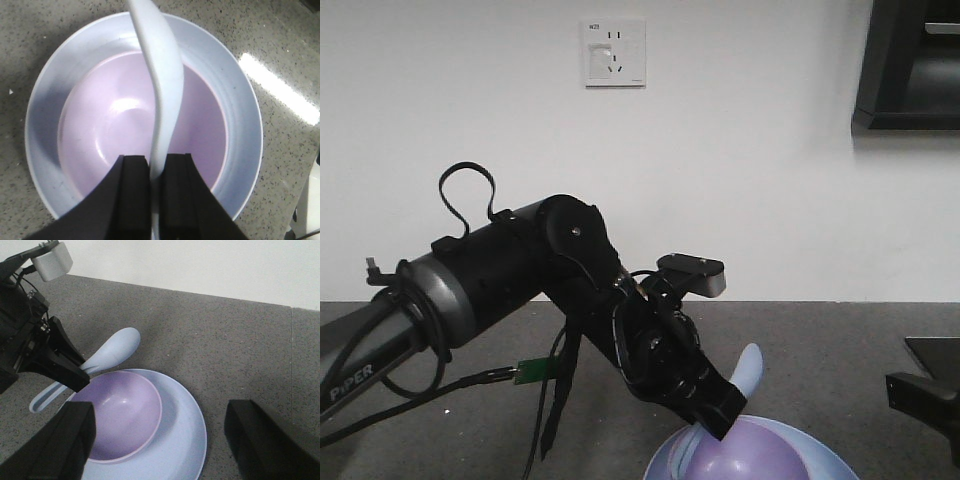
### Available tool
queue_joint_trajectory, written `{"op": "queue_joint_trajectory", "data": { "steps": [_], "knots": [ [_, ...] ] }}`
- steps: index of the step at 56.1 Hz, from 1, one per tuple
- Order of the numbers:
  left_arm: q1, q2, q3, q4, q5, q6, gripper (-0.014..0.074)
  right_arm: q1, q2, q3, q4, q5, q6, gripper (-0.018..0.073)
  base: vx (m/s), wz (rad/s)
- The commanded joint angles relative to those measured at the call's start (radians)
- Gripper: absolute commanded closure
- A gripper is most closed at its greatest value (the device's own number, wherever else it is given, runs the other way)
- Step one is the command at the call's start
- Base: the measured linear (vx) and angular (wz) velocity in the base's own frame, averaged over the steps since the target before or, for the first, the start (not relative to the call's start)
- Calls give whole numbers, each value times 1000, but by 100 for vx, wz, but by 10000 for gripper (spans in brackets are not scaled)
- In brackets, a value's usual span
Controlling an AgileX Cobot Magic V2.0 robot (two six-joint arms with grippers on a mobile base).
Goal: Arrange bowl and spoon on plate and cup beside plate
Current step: 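Lower the spoon into the bowl and open the left gripper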
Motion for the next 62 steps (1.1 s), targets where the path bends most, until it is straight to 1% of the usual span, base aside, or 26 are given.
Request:
{"op": "queue_joint_trajectory", "data": {
  "steps": [1,2,6,9,18,23,31,46,53,57,62],
  "knots": [
    [-24,-56,-38,36,16,-56,596,1,-7,-28,-9,-65,5,-18,0,0],
    [-27,-56,-38,63,16,-72,596,1,-7,-28,-9,-65,5,-18,0,0],
    [-39,-59,-38,112,16,-111,596,1,-7,-28,-9,-65,5,-18,0,0],
    [-48,-60,-38,114,16,-132,596,1,-7,-28,-9,-67,5,-18,0,0],
    [-74,-62,-28,112,16,-153,596,1,-7,-28,-16,-76,5,-18,0,0],
    [-86,-71,29,115,16,-155,596,1,-7,-28,-23,-76,6,-18,0,0],
    [-87,-95,124,135,16,-155,596,1,-7,-28,-27,-76,6,-18,0,0],
    [-87,-97,132,139,16,-154,589,1,-7,-28,-26,-76,22,-18,0,0],
    [-87,-97,132,138,16,-144,555,1,-7,-28,-26,-76,36,-18,0,0],
    [-87,-97,132,137,16,-129,519,1,-7,-28,-26,-76,43,-18,0,0],
    [-87,-97,132,137,16,-117,451,1,-7,-28,-26,-76,47,-18,0,0]
  ]
}}
